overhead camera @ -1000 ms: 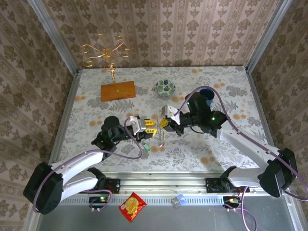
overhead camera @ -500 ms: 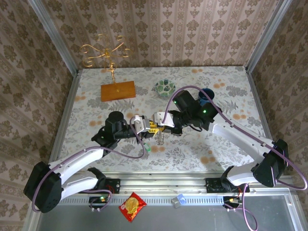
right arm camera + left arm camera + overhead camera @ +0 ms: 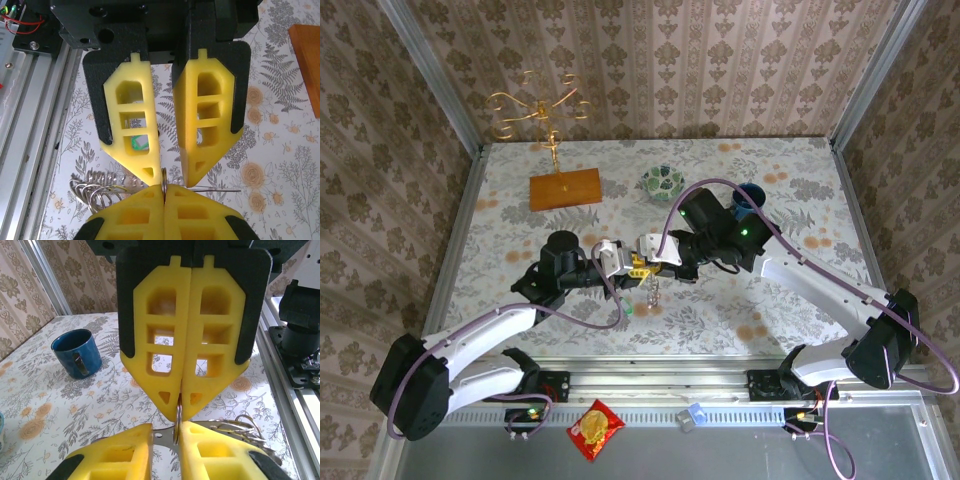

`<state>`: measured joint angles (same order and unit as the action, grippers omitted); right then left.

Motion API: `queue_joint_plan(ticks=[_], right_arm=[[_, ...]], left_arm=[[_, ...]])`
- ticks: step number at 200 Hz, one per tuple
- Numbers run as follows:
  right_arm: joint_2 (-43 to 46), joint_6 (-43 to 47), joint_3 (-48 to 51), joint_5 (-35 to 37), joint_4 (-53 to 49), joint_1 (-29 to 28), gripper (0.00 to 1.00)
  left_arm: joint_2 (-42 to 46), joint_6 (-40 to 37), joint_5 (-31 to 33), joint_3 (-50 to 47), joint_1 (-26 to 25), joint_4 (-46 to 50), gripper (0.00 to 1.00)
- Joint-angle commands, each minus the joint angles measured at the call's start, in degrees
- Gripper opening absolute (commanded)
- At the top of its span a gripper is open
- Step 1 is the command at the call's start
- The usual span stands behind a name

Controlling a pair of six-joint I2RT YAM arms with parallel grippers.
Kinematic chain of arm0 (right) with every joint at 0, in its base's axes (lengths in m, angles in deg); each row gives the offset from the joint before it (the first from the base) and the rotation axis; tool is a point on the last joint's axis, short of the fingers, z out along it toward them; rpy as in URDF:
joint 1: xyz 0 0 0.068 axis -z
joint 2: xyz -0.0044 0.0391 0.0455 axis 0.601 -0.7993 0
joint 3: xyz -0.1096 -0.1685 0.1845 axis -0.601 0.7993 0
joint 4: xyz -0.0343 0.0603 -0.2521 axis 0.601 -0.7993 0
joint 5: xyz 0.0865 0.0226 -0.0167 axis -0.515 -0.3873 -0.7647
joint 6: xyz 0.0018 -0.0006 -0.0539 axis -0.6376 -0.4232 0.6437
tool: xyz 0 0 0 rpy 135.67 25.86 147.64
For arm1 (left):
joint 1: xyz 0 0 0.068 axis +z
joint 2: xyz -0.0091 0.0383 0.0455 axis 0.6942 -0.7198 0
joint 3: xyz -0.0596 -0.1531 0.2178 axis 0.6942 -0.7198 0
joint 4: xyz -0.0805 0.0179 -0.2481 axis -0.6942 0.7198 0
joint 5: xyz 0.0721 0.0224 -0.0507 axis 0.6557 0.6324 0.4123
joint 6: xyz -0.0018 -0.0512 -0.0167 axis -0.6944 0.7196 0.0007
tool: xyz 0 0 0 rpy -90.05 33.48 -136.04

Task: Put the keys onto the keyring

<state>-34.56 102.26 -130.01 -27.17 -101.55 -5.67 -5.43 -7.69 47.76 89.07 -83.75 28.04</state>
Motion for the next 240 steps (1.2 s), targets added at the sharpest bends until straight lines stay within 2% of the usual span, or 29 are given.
queue_joint_plan(ticks=[1,40,69,90,146,160,202,240], right_arm=[[0.6,-0.5,0.2,-3.3,1.7,-0.6,0.0],[0.7,-1.5,1.3,-5.4,4.7,-1.2,0.0],[1.1,-2.3,2.4,-6.5,6.8,-1.5,0.0],[2.2,-4.2,5.0,-7.5,11.0,-0.7,0.0],[6.9,-14.7,16.3,-15.1,25.3,6.2,0.34],[8.0,-16.0,18.5,-15.1,26.9,6.8,0.38],[11.2,-21.1,26.6,-14.6,36.9,7.9,0.39],[10.0,-23.6,28.0,-15.0,41.9,7.9,0.36]], left_arm=[[0.4,-0.4,-0.7,0.4,-0.3,0.5,0.19],[-0.2,-0.1,-1.5,0.5,-0.5,0.1,0.15],[-1.0,0.3,-2.3,0.4,-0.5,-1.4,0.0],[-1.1,1.2,-1.9,-0.8,-0.5,-4.4,0.0],[-2.7,6.1,1.5,-6.9,-0.5,-19.0,0.0],[-3.3,6.9,2.4,-8.0,-0.6,-21.9,0.0],[-4.7,9.0,1.9,-9.8,-0.6,-27.8,0.0],[-5.5,10.4,-0.8,-10.0,-0.6,-30.0,0.0]])
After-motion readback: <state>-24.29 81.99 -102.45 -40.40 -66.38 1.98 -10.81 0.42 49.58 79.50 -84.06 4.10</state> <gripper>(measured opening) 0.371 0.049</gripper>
